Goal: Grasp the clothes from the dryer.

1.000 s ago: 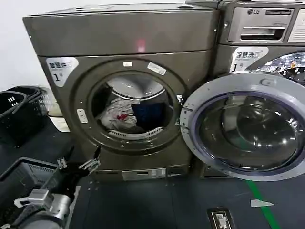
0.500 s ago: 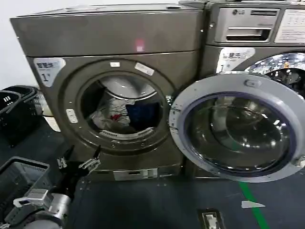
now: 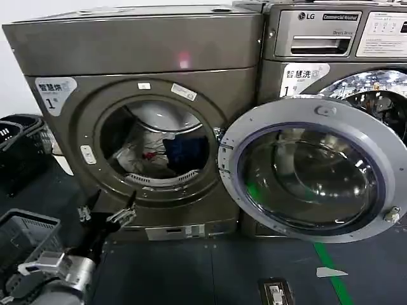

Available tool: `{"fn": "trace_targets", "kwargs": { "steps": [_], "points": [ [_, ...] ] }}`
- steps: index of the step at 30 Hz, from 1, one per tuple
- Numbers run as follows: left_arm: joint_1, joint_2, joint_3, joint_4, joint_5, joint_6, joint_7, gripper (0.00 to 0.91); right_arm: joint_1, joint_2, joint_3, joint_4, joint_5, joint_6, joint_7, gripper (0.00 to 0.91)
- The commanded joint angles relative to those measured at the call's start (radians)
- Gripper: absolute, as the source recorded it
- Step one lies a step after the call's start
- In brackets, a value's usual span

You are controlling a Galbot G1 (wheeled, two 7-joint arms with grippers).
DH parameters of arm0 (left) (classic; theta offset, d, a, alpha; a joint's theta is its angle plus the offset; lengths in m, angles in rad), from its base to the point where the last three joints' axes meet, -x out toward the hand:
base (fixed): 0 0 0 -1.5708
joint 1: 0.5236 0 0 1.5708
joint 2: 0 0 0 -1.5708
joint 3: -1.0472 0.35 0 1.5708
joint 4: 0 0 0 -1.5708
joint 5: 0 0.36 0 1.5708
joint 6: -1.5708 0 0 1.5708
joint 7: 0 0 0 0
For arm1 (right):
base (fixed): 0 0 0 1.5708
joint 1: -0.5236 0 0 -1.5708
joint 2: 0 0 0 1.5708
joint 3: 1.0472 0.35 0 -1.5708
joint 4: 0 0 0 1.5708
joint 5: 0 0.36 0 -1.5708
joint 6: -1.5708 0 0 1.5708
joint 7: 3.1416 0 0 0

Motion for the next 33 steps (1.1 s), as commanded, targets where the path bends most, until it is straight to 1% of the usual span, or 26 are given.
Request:
{"fn": "trace_targets", "kwargs": {
  "steps": [1,4,12,33],
  "points": [
    [-0.003,0.002,0.003,0.004,0.002,-0.014,0.006,0.907,0.0,0.0,0.001,0.0,0.005,0.007,-0.004,0.907],
    [-0.005,0.003,0.004,0.005,0.001,-0.014,0.005,0.907,-0.002,0.002,0.001,0.001,0.001,0.01,0.001,0.907],
    [-0.002,0.004,0.004,0.0,-0.001,-0.016,0.003,0.907,-0.009,0.012,-0.007,0.011,-0.019,0.019,-0.012,0.907],
    [-0.018,0.011,0.005,-0.003,-0.009,-0.014,0.002,0.907,-0.021,0.017,-0.011,0.033,-0.02,0.018,-0.029,0.907]
  ]
}}
